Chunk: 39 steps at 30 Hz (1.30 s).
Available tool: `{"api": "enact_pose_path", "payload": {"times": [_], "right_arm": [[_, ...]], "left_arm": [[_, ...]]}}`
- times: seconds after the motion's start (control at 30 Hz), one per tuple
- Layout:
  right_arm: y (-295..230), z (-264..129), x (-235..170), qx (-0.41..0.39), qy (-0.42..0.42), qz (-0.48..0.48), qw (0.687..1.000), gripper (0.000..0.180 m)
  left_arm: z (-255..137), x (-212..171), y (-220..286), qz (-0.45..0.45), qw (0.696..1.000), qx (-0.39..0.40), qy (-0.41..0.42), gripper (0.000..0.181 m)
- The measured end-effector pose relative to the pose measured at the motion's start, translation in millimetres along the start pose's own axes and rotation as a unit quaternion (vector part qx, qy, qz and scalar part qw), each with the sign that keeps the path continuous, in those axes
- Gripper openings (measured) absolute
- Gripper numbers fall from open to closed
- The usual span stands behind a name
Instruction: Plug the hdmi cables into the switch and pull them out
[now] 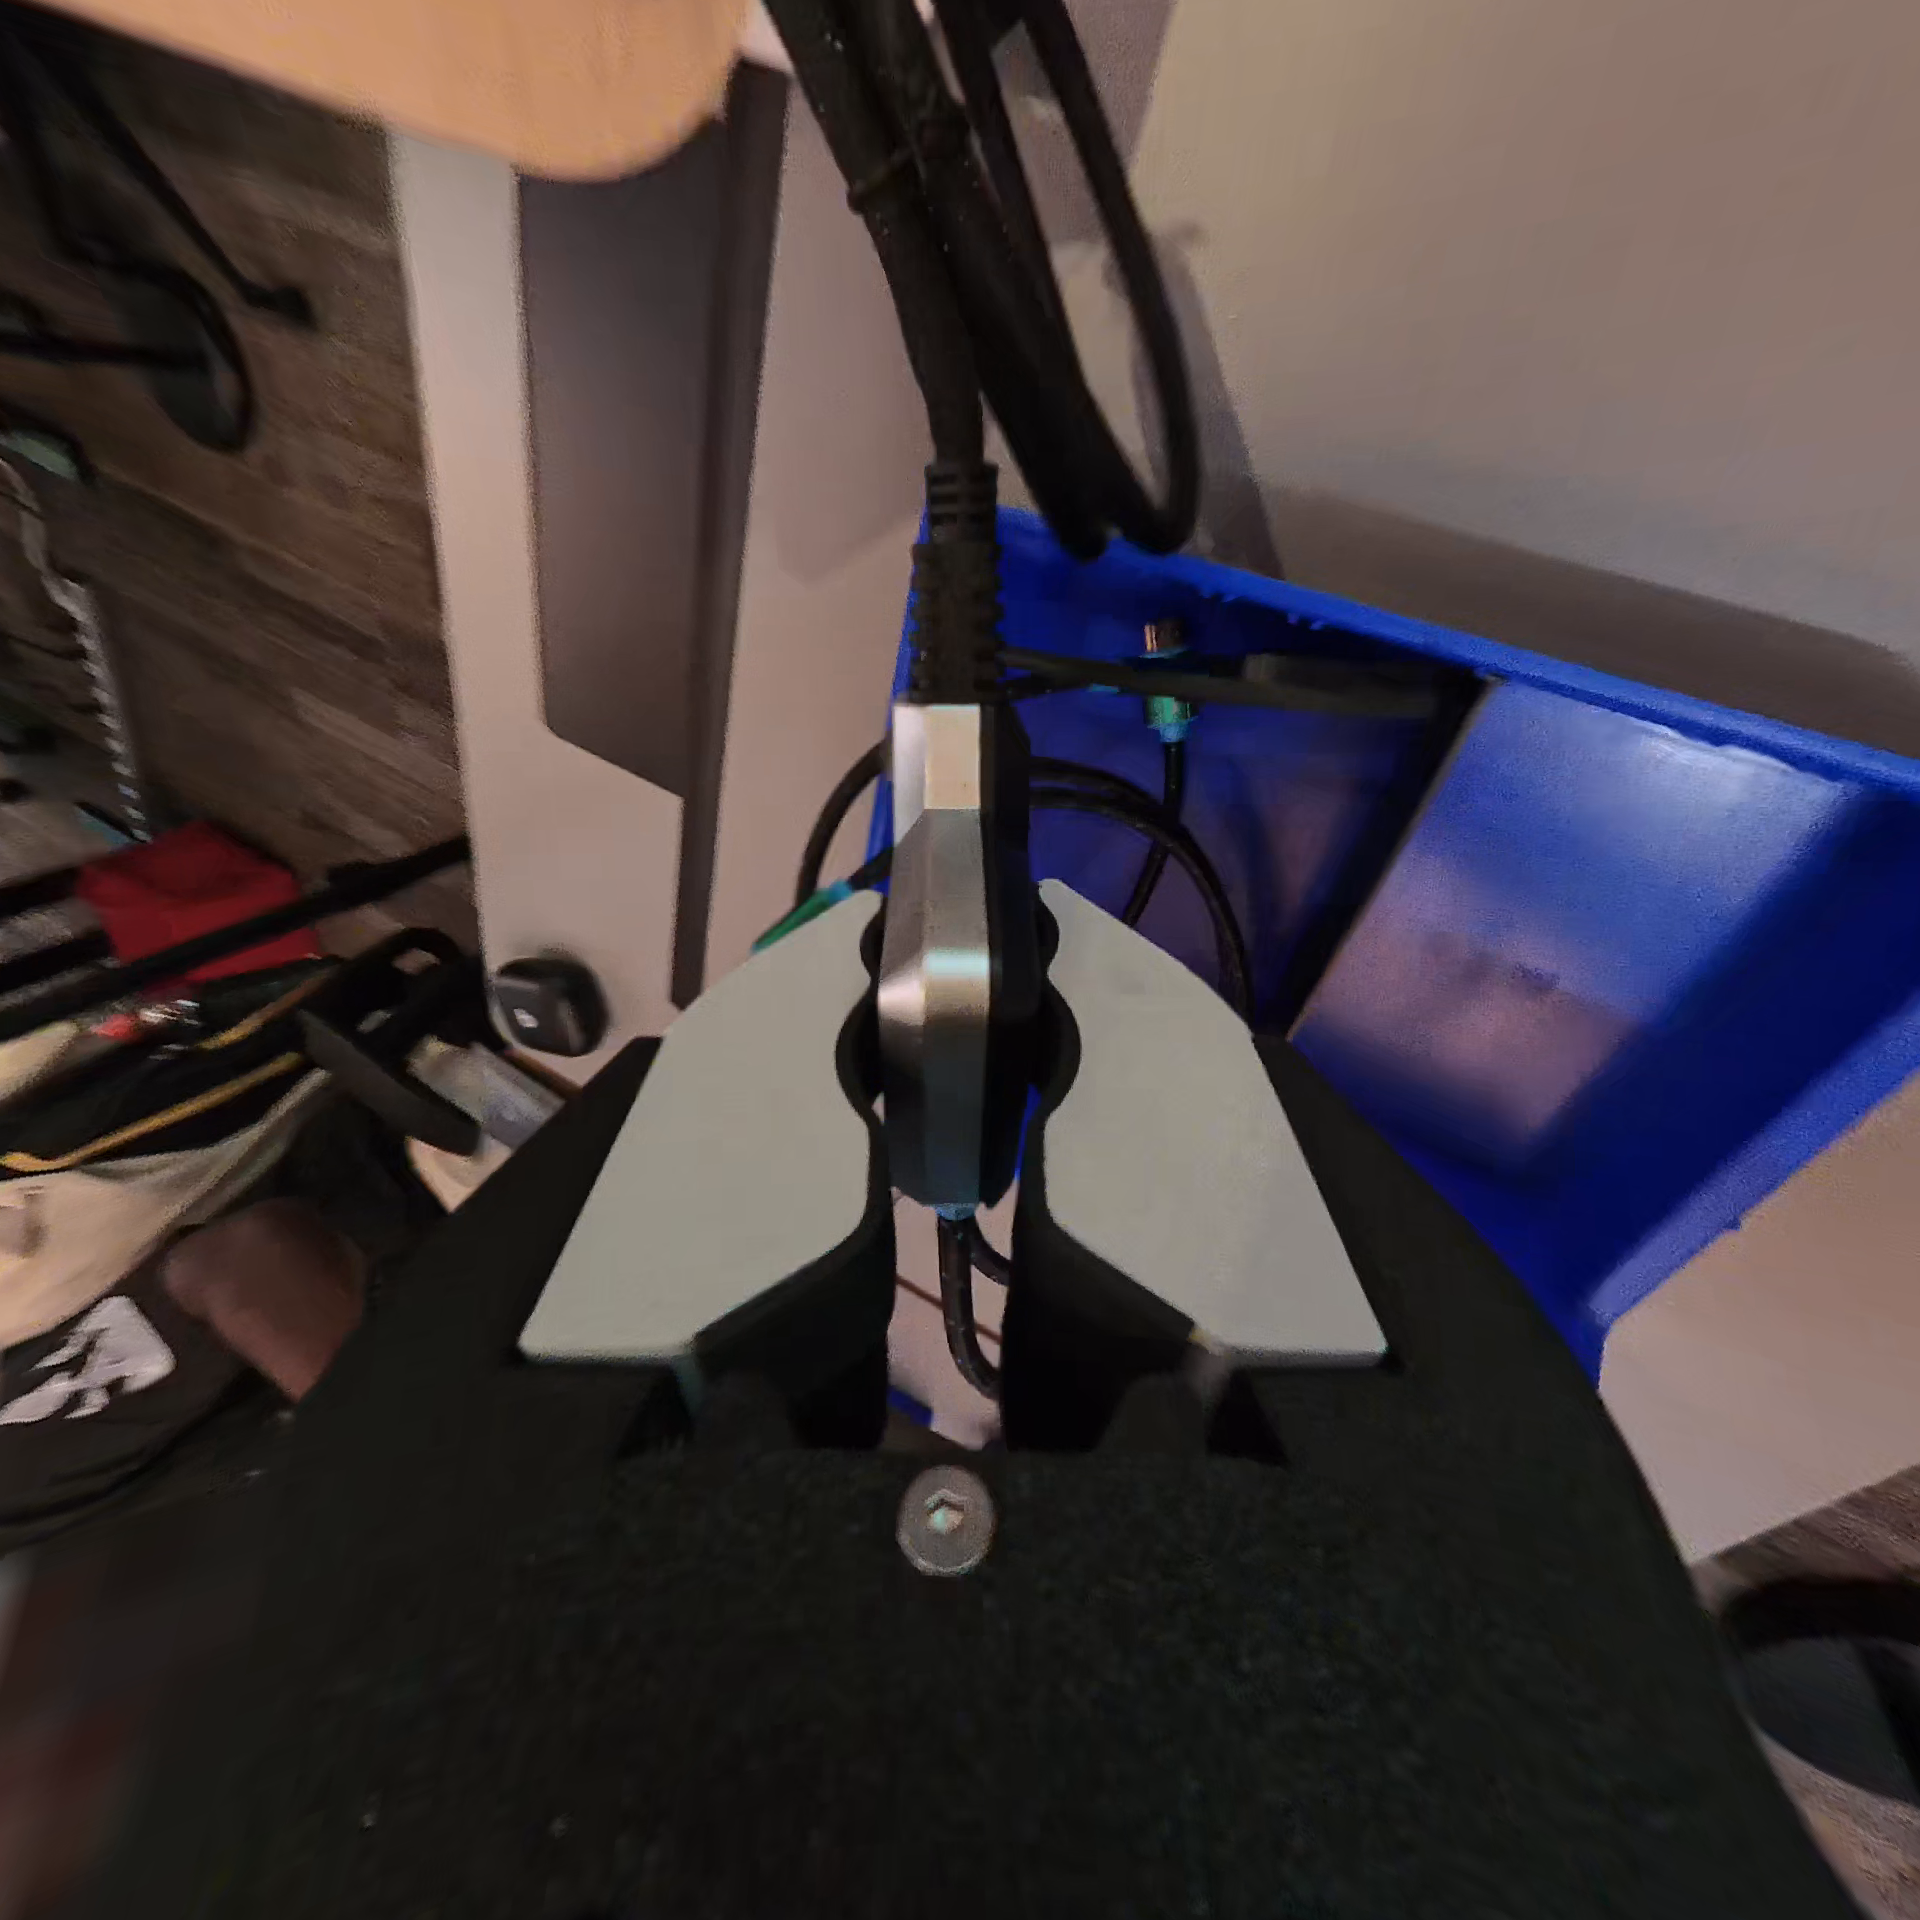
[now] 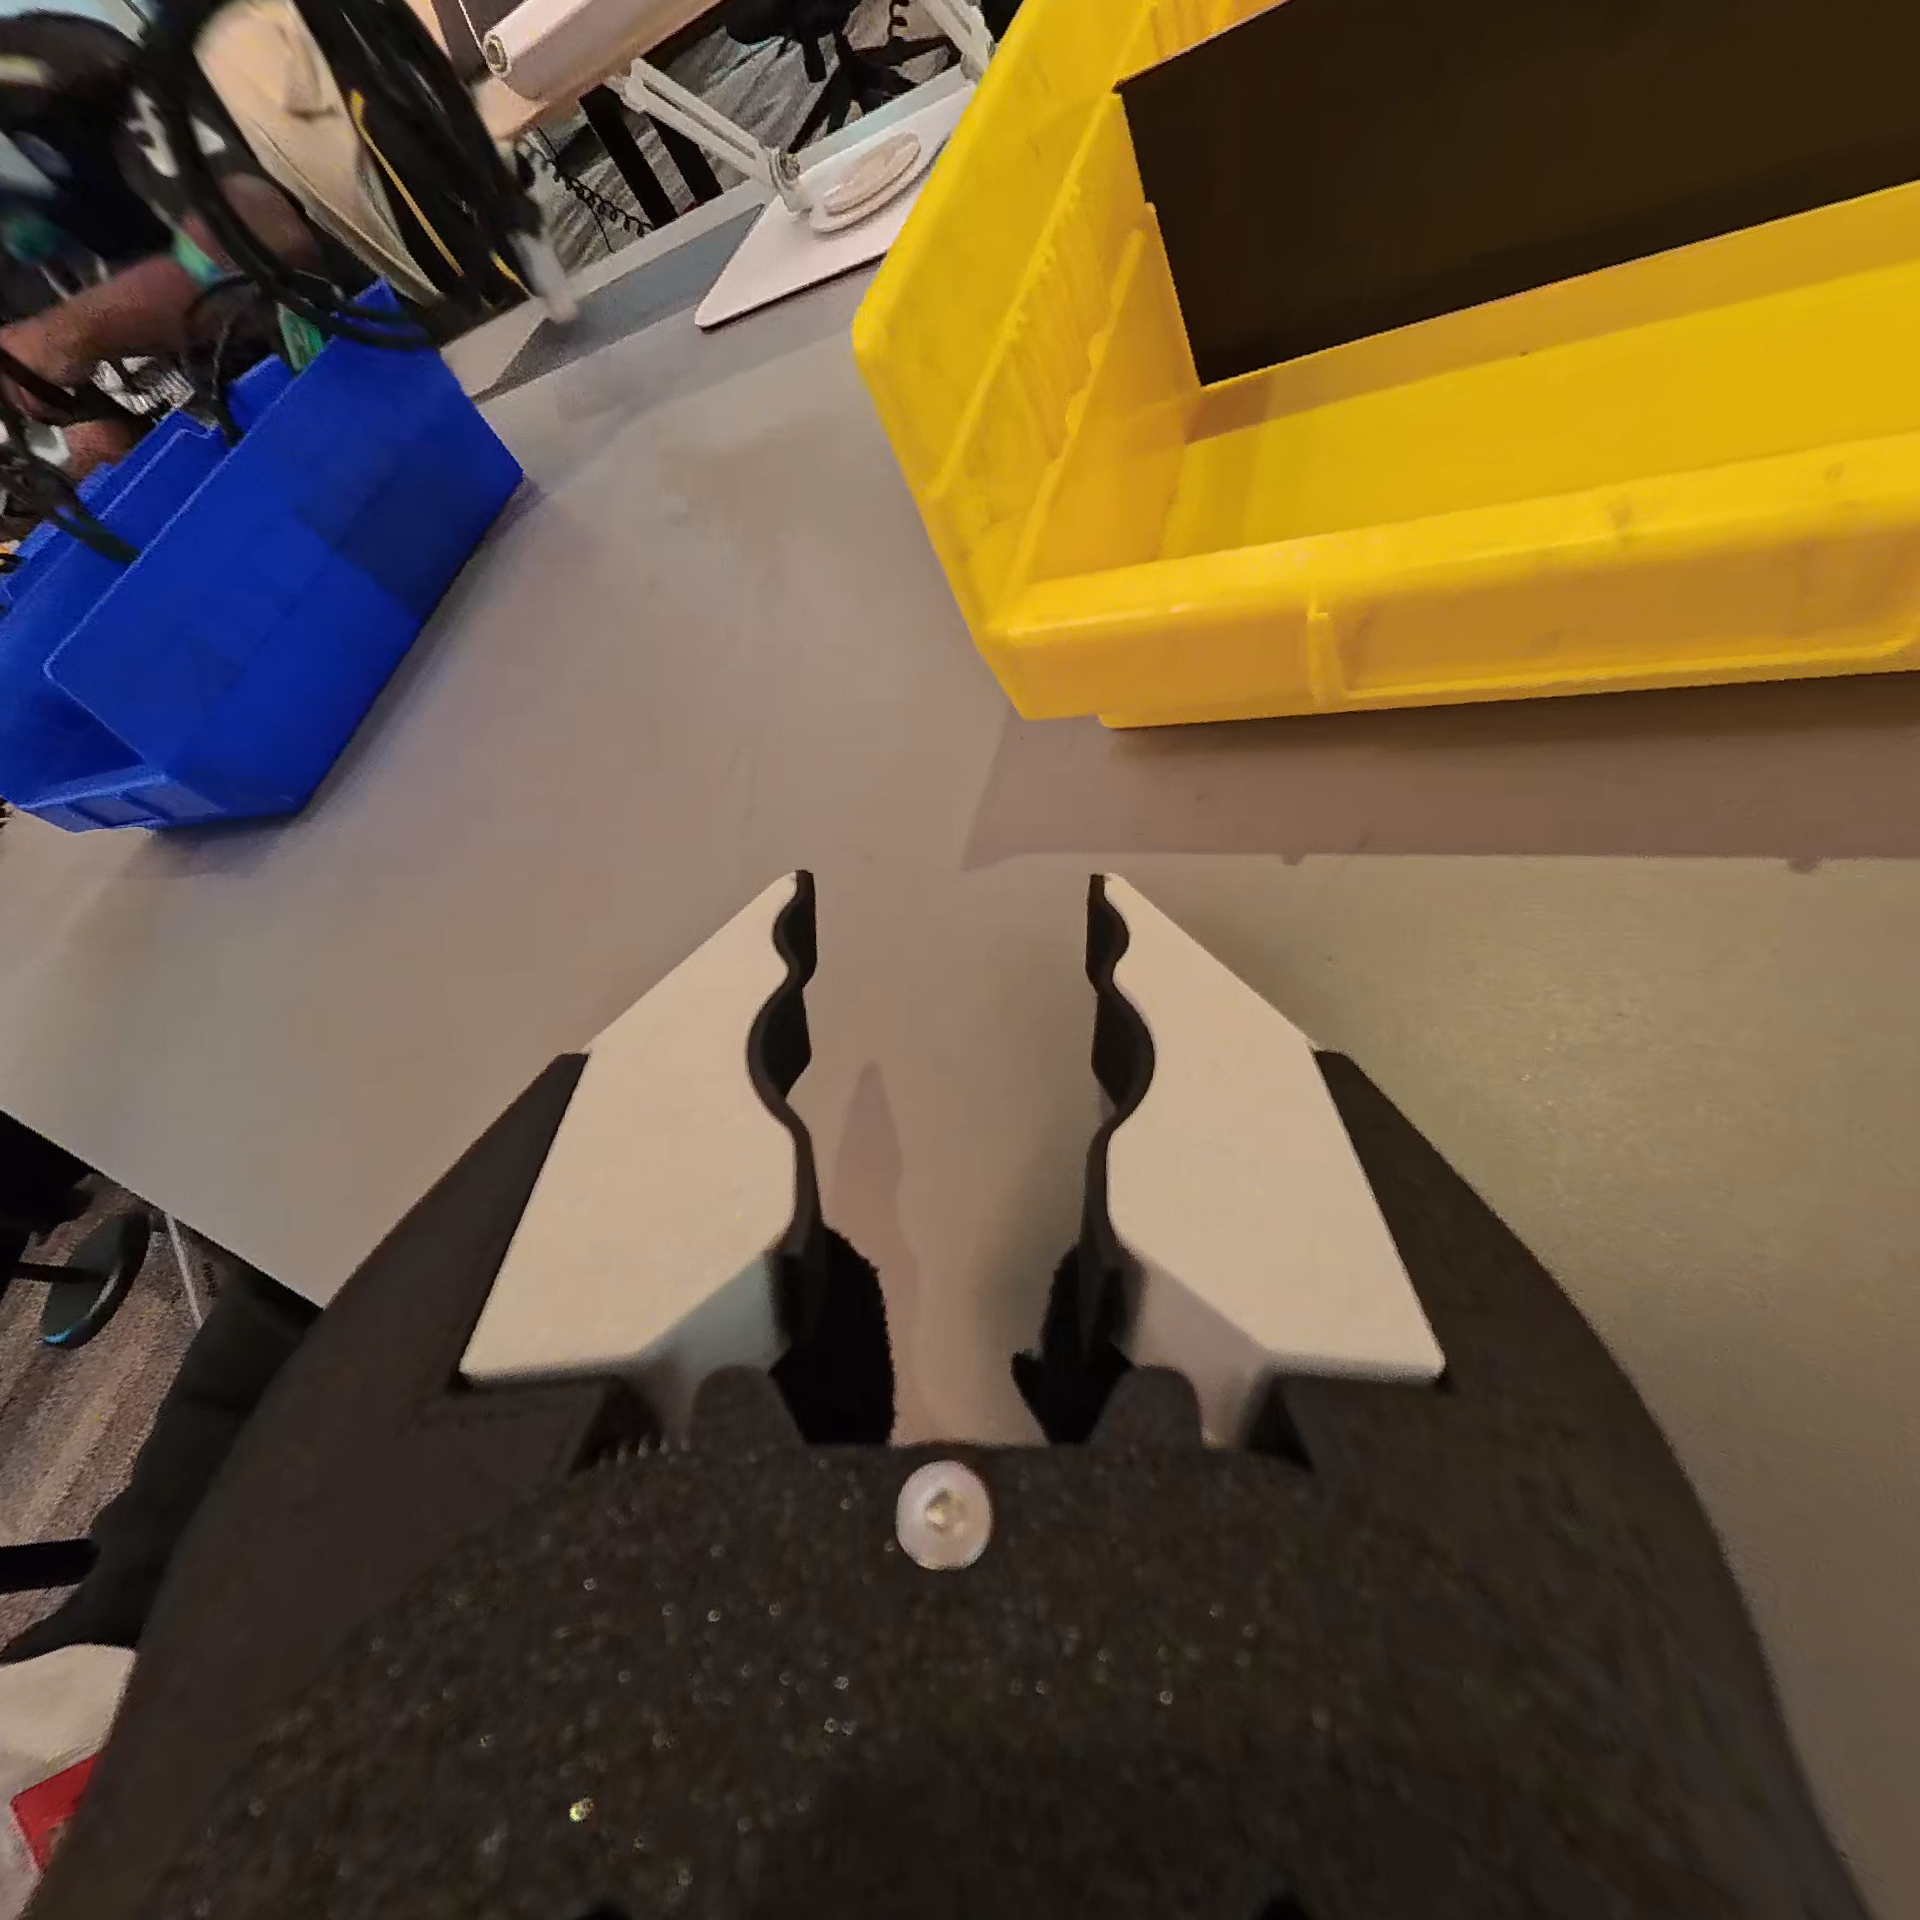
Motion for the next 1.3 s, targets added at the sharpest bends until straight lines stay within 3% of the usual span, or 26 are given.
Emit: {"api": "enact_pose_path", "payload": {"times": [0.17,0.27,0.37,0.47,0.57,0.67,0.83,0.93,1.03,1.3], "right_arm": [[-1.4,0.8,0.6,-0.001,-0.001,-0.008,1.000,0.052],[-5.5,3.0,0.7,0.007,-0.001,-0.005,1.000,0.052],[-10.0,7.2,-0.2,0.015,-0.004,-0.013,1.000,0.052],[-14.9,11.5,-0.5,0.025,-0.004,-0.025,0.999,0.051],[-20.5,14.2,0.2,0.032,0.016,-0.052,0.998,0.052],[-27.9,14.6,1.1,0.040,0.035,-0.090,0.995,0.053],[-52.6,13.7,-0.7,0.105,0.030,-0.169,0.980,0.047],[-81.9,17.4,-6.8,0.162,0.068,-0.203,0.963,0.046],[-115.6,34.3,-8.5,0.156,0.116,-0.201,0.960,0.046],[-159.1,108.9,9.7,0.130,0.224,-0.174,0.950,0.045]], "left_arm": [[-102.7,37.0,6.3,0.049,0.993,0.068,0.083,0.022],[-166.9,64.3,11.0,0.041,0.973,0.136,0.180,0.022],[-216.2,87.6,17.6,-0.026,0.933,0.171,0.316,0.022],[-232.5,99.8,26.3,-0.151,0.859,0.144,0.468,0.022],[-209.1,102.5,43.4,-0.280,0.759,0.061,0.584,0.022],[-151.9,99.7,70.2,-0.400,0.655,-0.027,0.640,0.022],[-26.4,101.6,127.9,-0.592,0.490,-0.161,0.620,0.022],[38.4,106.8,163.4,-0.688,0.412,-0.202,0.563,0.022],[79.7,117.0,190.5,-0.735,0.366,-0.230,0.523,0.021],[90.4,140.1,226.9,-0.748,0.340,-0.253,0.510,0.022]]}}
Point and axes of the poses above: each gripper's, where its closed fingertips meet, z out along the fingers, x out of its top, y = z × x across the jaws, the point moved 9 cm from there along -z, back along the fingers, and after that the axes turned 14 degrees about y, right-handed, at the moved point
